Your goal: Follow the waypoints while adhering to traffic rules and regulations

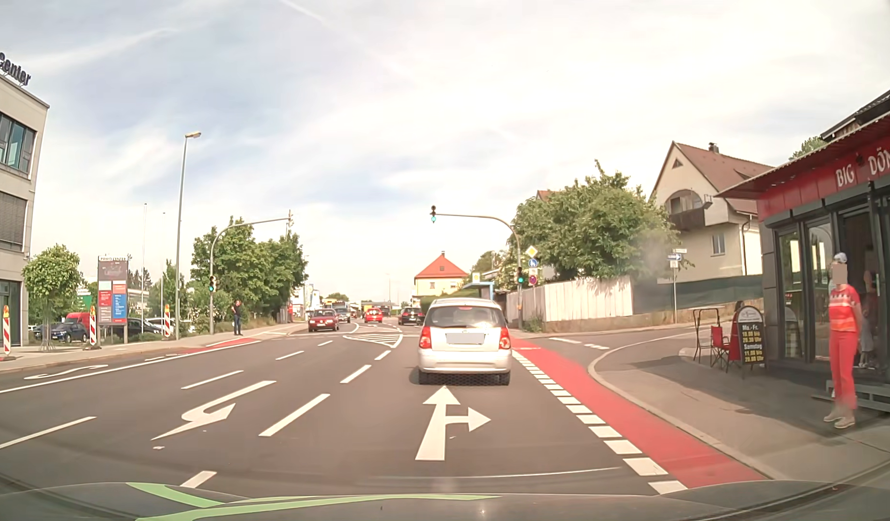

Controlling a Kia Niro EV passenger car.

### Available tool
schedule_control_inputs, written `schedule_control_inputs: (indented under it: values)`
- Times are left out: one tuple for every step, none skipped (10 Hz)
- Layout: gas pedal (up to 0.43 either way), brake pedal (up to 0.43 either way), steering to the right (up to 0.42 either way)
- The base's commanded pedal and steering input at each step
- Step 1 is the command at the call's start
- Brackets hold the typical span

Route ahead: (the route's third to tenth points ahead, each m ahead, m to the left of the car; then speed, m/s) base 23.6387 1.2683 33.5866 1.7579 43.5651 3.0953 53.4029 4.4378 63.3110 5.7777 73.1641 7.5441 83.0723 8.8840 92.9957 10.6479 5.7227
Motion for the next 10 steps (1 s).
schedule_control_inputs:
  values:
    - [0.000, 0.000, 0.008]
    - [0.000, 0.000, 0.008]
    - [0.000, 0.000, 0.007]
    - [0.039, 0.000, 0.007]
    - [0.079, 0.000, 0.007]
    - [0.098, 0.000, 0.006]
    - [0.118, 0.000, 0.006]
    - [0.138, 0.000, 0.006]
    - [0.157, 0.000, 0.006]
    - [0.157, 0.000, 0.006]
